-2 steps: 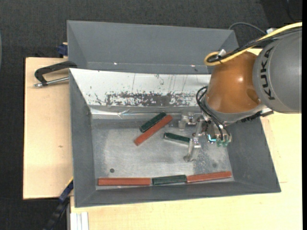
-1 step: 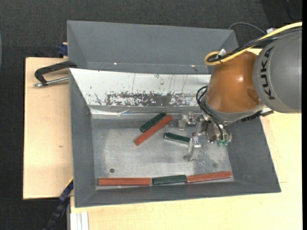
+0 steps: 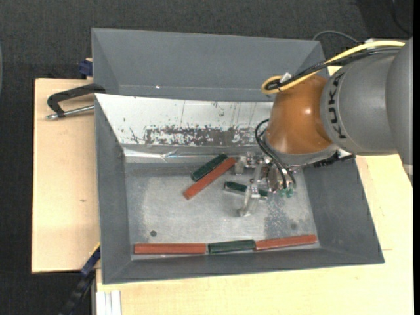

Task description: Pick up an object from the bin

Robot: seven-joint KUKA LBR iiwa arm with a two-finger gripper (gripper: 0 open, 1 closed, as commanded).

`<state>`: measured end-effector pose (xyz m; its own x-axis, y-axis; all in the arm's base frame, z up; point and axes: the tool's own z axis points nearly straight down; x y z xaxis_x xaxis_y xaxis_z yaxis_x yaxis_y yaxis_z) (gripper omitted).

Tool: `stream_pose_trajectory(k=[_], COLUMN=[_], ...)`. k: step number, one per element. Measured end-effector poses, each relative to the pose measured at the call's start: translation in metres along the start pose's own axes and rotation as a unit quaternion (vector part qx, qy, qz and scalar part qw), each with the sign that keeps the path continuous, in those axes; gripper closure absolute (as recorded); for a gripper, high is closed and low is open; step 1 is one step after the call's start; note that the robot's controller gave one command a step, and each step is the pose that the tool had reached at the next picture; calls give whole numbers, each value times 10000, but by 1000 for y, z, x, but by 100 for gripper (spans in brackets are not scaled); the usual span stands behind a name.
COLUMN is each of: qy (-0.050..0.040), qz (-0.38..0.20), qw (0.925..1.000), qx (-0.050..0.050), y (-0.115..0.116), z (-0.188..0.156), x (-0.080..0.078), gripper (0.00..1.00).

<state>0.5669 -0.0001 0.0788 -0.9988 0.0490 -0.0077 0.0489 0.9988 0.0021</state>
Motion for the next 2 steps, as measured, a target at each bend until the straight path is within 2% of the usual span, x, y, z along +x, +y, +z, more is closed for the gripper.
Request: stream_pose_trajectory(k=[1, 2], qy=[-6, 2], qz=[275, -3], qw=[9996, 10000], qx=[3, 5], y=[-1, 1], z=[32, -2], x=[-9, -2], gripper=[0, 0])
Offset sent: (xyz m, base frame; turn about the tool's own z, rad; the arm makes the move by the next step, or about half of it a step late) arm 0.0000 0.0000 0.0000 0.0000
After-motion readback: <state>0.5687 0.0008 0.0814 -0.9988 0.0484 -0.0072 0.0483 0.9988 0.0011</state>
